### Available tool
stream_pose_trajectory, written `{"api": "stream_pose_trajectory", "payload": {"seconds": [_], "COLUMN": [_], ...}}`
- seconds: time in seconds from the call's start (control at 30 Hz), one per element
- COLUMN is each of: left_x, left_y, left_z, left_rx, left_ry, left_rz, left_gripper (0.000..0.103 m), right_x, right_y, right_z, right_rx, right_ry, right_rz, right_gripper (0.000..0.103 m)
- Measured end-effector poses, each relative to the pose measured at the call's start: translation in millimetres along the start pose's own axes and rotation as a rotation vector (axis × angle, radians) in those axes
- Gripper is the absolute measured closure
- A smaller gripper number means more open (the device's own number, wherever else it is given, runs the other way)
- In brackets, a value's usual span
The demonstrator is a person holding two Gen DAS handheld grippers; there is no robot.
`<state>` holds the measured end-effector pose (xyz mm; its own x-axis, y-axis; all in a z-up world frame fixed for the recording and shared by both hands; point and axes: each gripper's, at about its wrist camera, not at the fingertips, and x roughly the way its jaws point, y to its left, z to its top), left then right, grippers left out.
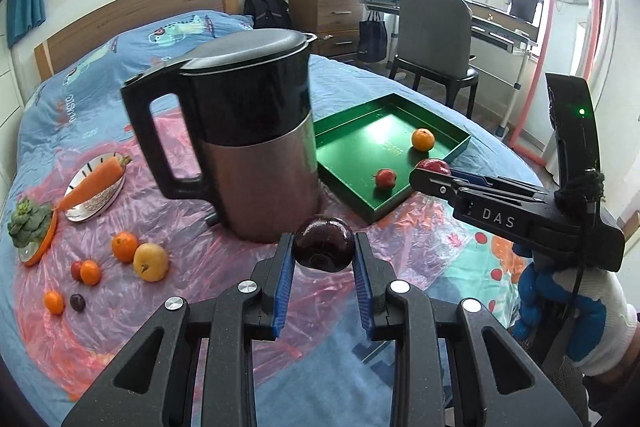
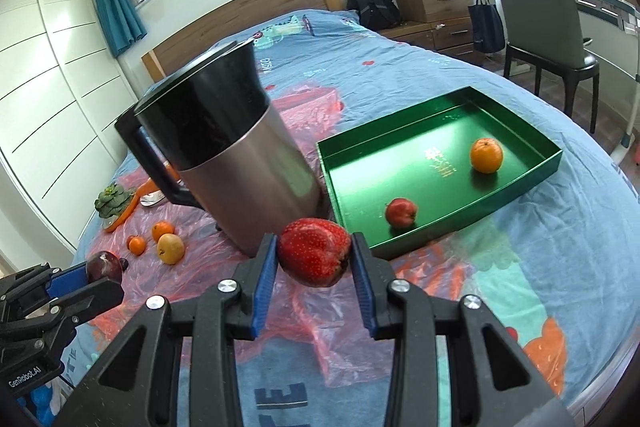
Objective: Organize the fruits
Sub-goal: 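Carry the plum and apple over the green tray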
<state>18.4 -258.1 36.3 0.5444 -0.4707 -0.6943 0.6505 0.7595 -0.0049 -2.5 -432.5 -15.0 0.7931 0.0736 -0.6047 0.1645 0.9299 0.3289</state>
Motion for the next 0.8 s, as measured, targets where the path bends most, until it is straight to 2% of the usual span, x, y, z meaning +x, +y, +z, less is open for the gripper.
{"api": "stream_pose_trajectory", "payload": {"seconds": [0.4, 0.63, 0.8], "left_x": [88.0, 149.7, 189.5], "left_y": [-56.8, -72.9, -79.9], "left_z": [56.0, 82.5, 88.3], "left_rx": [0.117, 0.163, 0.176], "left_ry": [0.035, 0.052, 0.087], "left_rz": [-0.06, -0.03, -0.008], "left_gripper": [0.079, 0.079, 0.079], "right_x": [46.7, 84.4, 106.1], "right_y": [-76.8, -107.5, -123.5], "right_z": [41.1, 48.9, 48.9], "right_rx": [0.031, 0.013, -0.018], "right_ry": [-0.007, 0.029, 0.054], "right_rz": [-0.086, -0.131, -0.16], "right_gripper": [0.078, 0.078, 0.078]}}
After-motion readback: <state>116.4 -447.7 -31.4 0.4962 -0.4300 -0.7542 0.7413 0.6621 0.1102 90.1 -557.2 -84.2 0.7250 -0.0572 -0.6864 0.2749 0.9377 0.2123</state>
